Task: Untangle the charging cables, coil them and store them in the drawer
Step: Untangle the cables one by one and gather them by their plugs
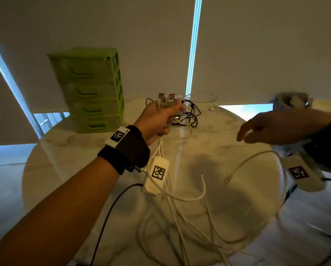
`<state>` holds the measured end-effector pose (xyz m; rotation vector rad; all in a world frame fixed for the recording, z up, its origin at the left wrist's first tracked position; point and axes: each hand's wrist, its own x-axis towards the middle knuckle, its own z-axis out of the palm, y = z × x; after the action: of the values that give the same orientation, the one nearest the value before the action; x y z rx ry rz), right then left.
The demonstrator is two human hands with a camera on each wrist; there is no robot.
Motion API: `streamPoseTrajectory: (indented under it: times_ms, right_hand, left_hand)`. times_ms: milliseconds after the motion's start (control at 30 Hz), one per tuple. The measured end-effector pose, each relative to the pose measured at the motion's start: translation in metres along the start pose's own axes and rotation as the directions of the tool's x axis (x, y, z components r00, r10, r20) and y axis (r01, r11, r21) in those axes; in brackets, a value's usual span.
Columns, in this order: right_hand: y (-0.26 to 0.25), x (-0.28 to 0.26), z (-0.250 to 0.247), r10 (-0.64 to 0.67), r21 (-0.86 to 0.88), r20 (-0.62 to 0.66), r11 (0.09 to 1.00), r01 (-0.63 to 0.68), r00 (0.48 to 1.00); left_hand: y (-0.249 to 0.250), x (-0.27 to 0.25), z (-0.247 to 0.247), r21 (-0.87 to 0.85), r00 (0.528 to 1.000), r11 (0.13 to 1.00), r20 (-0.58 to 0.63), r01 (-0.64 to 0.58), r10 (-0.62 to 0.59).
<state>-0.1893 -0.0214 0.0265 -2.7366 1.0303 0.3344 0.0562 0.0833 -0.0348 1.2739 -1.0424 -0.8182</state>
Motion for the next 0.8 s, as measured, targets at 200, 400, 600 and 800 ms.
streamPoseTrajectory:
  times_ms: [200, 400, 600, 800]
  right_hand:
    - [-0.011, -0.026, 0.049, -0.244, 0.555, -0.047, 0.8, 0.228, 0.969]
    - [-0.008, -0.043, 0.113, -0.267, 0.893, 0.021, 0.437, 0.102, 0.963]
    - [0.021, -0.064, 0.132, -0.157, 0.671, 0.151, 0.742, 0.016, 0.976]
    - [0.039, -0.065, 0.14, -0.053, 0.456, 0.157, 0.89, -0.024, 0.986]
  left_hand:
    - [0.003, -0.033, 0.095, -0.186, 0.949, 0.983, 0.31, 0.004, 0.055]
    - [-0.002, -0.066, 0.159, -0.247, 0.877, 0.965, 0.442, -0.085, 0.19]
    - [-0.023, -0.075, 0.177, -0.111, 0.836, 0.986, 0.523, -0.128, 0.167]
    - [-0.036, -0.079, 0.186, 0.021, 0.836, 0.983, 0.528, -0.184, 0.146]
